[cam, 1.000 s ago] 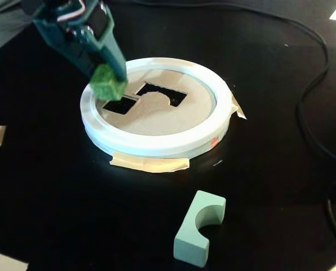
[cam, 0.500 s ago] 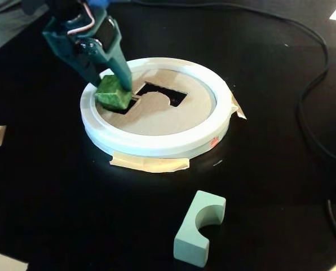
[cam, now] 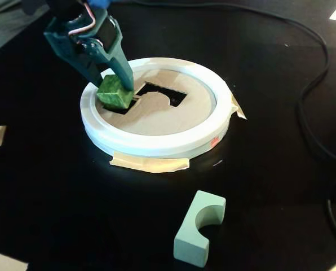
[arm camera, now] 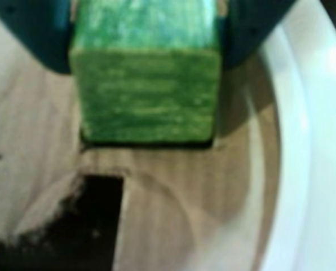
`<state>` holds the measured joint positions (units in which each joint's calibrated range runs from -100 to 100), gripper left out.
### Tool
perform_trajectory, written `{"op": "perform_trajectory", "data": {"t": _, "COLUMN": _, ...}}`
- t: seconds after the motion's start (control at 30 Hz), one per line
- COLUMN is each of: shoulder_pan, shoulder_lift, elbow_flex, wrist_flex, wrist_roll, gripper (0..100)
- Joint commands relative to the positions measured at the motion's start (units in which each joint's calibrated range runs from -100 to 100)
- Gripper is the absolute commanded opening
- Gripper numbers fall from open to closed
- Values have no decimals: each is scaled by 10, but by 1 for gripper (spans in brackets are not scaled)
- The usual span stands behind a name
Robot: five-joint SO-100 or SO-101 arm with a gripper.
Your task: Pick up the square block and drop it in corresponding square shaped hole
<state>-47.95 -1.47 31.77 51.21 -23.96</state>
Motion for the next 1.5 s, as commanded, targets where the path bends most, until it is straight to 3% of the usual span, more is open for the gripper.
{"op": "perform_trajectory", "data": {"t": 0.0, "shoulder_pan": -4, "shoulder_lift": -3, "elbow_flex": -34, "wrist_flex": -14, "wrist_roll": -4, "gripper": 61}}
{"op": "perform_trajectory", "data": {"t": 0.13, "shoulder_pan": -6, "shoulder_lift": -8, "elbow_flex": -34, "wrist_flex": -10, "wrist_roll": -4, "gripper": 77}}
{"op": "perform_trajectory", "data": {"t": 0.57, "shoulder_pan": -54, "shoulder_lift": -26, "elbow_flex": -33, "wrist_flex": 5, "wrist_roll": -3, "gripper": 78}}
{"op": "perform_trajectory", "data": {"t": 0.8, "shoulder_pan": -27, "shoulder_lift": -173, "elbow_flex": -29, "wrist_flex": 155, "wrist_roll": 3, "gripper": 77}}
{"op": "perform_trajectory", "data": {"t": 0.93, "shoulder_pan": 70, "shoulder_lift": -267, "elbow_flex": -29, "wrist_flex": 300, "wrist_roll": 37, "gripper": 77}}
{"op": "perform_trajectory", "data": {"t": 1.03, "shoulder_pan": 146, "shoulder_lift": -319, "elbow_flex": -28, "wrist_flex": 344, "wrist_roll": 69, "gripper": 77}}
{"op": "perform_trajectory", "data": {"t": 1.23, "shoulder_pan": 300, "shoulder_lift": -508, "elbow_flex": 86, "wrist_flex": 366, "wrist_roll": 116, "gripper": 77}}
{"op": "perform_trajectory", "data": {"t": 1.47, "shoulder_pan": 423, "shoulder_lift": -884, "elbow_flex": 315, "wrist_flex": 355, "wrist_roll": 141, "gripper": 77}}
